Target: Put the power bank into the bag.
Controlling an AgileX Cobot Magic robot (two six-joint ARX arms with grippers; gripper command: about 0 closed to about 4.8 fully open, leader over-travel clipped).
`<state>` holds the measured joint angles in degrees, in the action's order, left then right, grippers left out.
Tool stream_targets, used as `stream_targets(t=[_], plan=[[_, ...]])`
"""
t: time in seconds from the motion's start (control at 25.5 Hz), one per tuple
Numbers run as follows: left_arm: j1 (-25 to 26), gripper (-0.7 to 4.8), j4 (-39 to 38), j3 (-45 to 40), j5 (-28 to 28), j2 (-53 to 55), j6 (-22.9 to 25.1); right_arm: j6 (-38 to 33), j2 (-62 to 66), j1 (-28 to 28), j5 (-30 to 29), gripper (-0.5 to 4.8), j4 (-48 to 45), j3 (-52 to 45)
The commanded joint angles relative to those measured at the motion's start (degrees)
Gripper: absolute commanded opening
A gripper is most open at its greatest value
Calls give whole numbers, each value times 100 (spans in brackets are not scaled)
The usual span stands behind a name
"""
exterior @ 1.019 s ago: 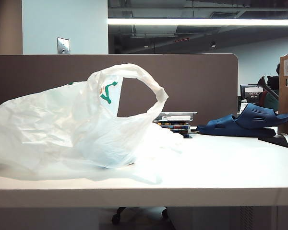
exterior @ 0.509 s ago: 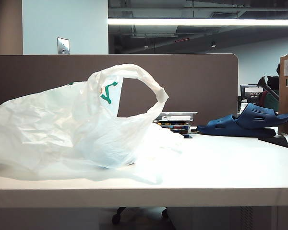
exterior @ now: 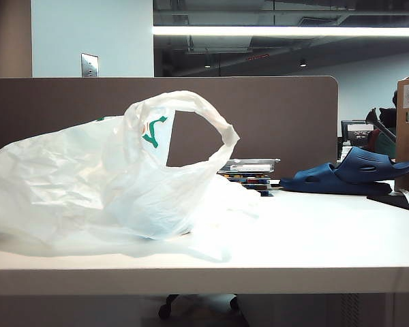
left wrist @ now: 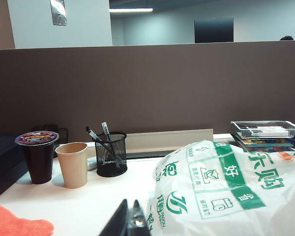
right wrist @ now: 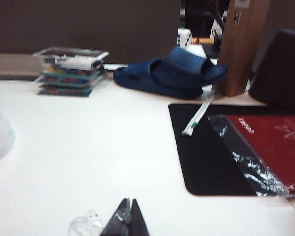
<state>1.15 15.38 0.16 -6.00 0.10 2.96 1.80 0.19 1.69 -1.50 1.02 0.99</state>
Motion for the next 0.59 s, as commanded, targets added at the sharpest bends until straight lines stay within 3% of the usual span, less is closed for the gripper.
stream_targets(t=[0.04,0.59], plan=[[4,-6,-101,24,-26,2,2,-9,-31,4,9,-6,55,7],[4,-6,-339,24,-26,2,2,-9,-31,9,9,-6,52,7]])
